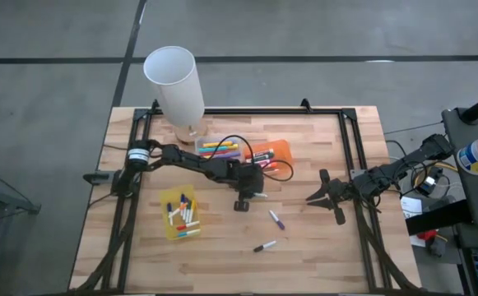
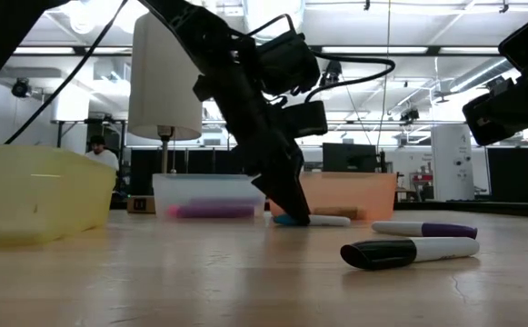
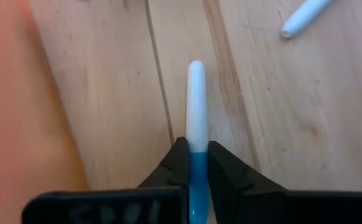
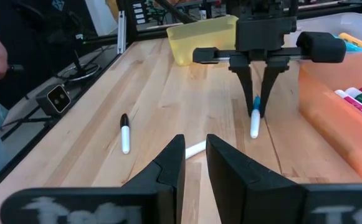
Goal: Pick & Place Markers
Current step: Put the light blue pen into the yellow bin, then put the purple pen into the yellow bin
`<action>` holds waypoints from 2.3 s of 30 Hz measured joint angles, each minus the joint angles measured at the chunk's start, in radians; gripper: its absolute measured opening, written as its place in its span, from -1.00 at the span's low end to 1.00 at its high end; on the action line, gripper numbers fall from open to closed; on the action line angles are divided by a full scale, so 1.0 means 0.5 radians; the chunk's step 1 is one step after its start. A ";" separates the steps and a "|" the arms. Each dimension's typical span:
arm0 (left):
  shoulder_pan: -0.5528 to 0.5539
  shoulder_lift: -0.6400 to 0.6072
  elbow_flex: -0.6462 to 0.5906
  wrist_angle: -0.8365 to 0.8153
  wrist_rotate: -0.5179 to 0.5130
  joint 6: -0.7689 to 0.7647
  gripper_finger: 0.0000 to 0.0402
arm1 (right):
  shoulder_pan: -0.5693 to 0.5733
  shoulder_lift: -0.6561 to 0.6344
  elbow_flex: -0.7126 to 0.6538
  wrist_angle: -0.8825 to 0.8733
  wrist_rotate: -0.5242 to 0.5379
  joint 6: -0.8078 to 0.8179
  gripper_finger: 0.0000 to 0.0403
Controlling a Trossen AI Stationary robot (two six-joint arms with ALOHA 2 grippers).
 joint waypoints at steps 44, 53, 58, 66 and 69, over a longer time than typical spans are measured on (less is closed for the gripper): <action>-0.336 -1.723 -1.162 -1.172 0.174 -1.873 -0.75 | 0.001 0.000 0.001 0.001 -0.001 0.000 -0.70; -0.336 -1.732 -1.142 -1.159 0.207 -1.897 -0.66 | 0.000 0.001 0.001 0.001 0.000 0.000 -0.70; -0.335 -1.732 -1.143 -1.165 0.207 -1.947 -0.38 | 0.001 0.001 0.001 0.000 0.000 -0.066 -0.70; -0.332 -1.732 -1.054 -1.164 0.229 -2.003 -0.19 | 0.000 0.000 0.000 0.242 0.066 0.452 -0.70; -0.332 -1.732 -0.988 -1.162 0.232 -2.004 -0.19 | 0.000 0.000 0.001 0.523 0.231 1.068 -0.70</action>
